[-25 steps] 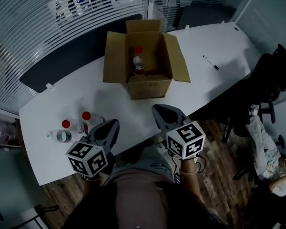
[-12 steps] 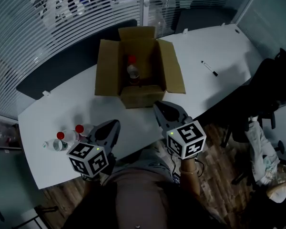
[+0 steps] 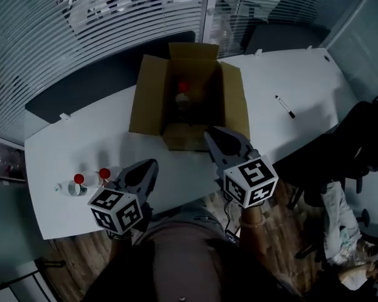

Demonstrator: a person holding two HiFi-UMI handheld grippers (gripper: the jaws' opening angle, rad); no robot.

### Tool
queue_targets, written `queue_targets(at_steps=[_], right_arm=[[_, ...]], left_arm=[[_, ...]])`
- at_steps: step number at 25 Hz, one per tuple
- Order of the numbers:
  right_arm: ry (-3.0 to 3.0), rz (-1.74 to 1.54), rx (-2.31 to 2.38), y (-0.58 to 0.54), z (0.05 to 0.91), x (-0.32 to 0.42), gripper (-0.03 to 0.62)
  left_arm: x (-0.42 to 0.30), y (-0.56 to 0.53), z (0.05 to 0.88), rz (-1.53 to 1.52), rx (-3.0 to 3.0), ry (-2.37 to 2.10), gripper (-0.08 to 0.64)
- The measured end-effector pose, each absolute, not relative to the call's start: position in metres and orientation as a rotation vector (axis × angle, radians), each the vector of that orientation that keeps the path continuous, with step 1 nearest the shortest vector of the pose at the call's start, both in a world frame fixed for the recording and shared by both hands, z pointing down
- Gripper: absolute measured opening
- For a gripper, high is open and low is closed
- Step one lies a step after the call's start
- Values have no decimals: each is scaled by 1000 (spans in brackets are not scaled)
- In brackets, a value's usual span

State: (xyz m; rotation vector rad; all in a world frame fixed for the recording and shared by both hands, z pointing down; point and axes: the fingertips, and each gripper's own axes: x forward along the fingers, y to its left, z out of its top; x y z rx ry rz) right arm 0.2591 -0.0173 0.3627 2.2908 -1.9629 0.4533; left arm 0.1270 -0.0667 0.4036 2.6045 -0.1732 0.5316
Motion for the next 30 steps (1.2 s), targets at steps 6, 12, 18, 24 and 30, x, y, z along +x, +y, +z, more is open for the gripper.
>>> queue_targets(at_steps=[6, 12, 18, 24, 30], right_arm=[[-1997, 398, 2237, -44, 350, 272, 50], [-2020, 365, 2179, -74, 342, 283, 84], [-2027, 370, 2147, -100, 344, 294, 97], [-2039, 392, 2111, -124, 352, 300, 114], [-2003, 420, 2114, -148, 365, 313, 135]], left_arm=[[126, -81, 405, 514, 2590, -240, 9], [118, -97, 406, 494, 2564, -326, 9], [106, -113, 406, 476, 2542, -413, 9], [91, -126, 405, 464, 2518, -507, 9], [81, -136, 408, 467, 2501, -564, 9]])
